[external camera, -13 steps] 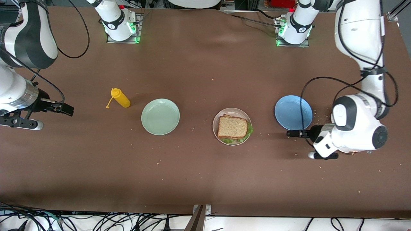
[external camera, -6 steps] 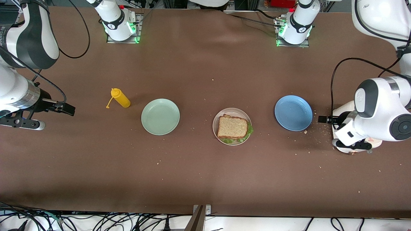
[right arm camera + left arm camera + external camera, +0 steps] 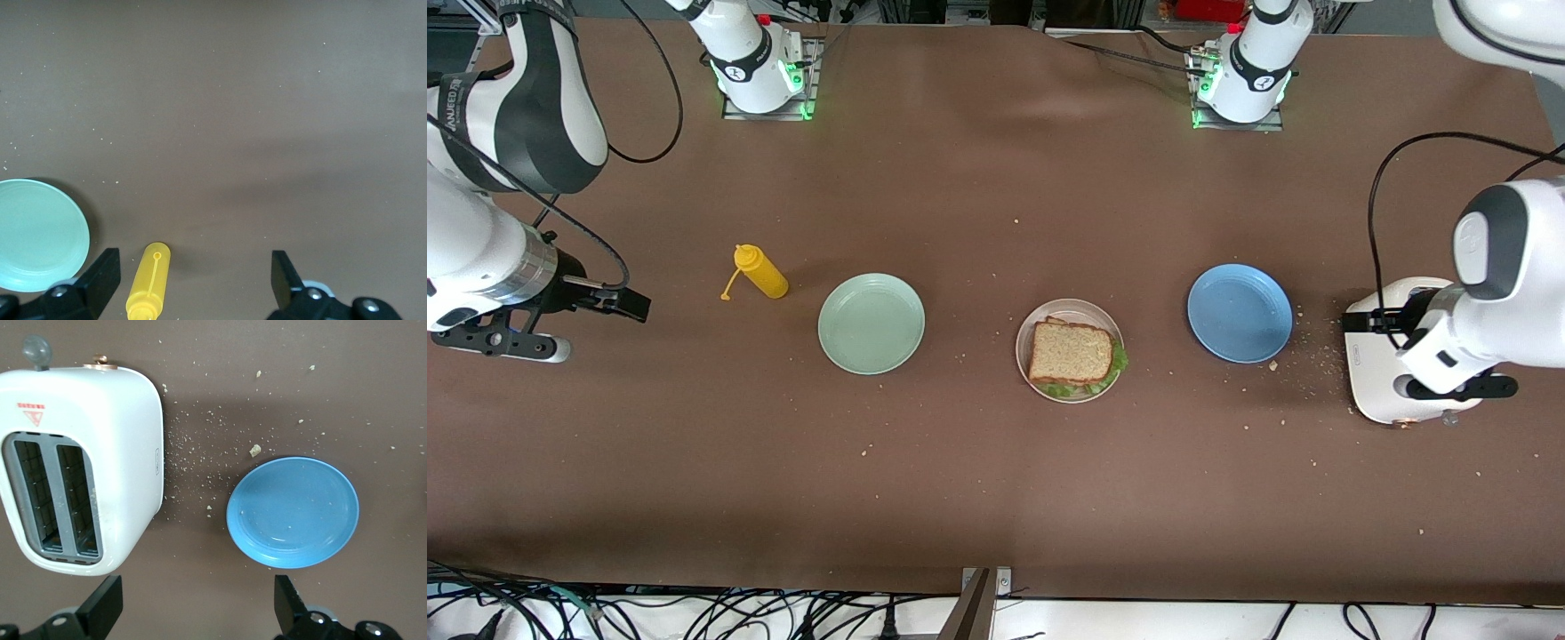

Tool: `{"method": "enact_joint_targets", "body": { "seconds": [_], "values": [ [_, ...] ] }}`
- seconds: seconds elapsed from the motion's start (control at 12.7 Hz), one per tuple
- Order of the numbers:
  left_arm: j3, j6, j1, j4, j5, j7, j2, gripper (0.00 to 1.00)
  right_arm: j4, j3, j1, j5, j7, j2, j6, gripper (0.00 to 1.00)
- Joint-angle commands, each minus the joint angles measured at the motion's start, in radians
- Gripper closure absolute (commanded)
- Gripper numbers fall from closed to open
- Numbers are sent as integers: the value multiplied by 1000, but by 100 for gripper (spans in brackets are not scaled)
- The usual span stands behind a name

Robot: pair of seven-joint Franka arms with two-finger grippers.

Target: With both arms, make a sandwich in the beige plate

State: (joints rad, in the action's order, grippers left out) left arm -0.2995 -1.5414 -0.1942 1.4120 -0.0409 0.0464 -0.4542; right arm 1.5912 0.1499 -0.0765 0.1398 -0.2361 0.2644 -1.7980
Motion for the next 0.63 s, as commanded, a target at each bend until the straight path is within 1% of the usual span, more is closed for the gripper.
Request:
{"method": "enact_joint_targets", "body": {
  "seconds": [0.0, 0.08, 0.32, 0.47, 0.55],
  "values": [
    [95, 4, 61, 114, 97, -13, 144, 0, -4, 3, 0, 1, -16, -2, 0, 0],
    [112, 0, 61, 155, 130, -11, 188, 0, -4, 3, 0, 1, -16, -2, -1, 0],
    [119, 0, 73, 221, 130, 3, 296, 0, -2, 3, 0, 1, -16, -2, 0, 0],
    [138, -8, 94, 286, 118, 4, 397, 0, -2, 3, 1, 1, -17, -2, -1, 0],
    [148, -19, 98, 289, 90, -2, 426, 0, 0, 3, 1, 1, -17, -2, -1, 0]
  ]
}}
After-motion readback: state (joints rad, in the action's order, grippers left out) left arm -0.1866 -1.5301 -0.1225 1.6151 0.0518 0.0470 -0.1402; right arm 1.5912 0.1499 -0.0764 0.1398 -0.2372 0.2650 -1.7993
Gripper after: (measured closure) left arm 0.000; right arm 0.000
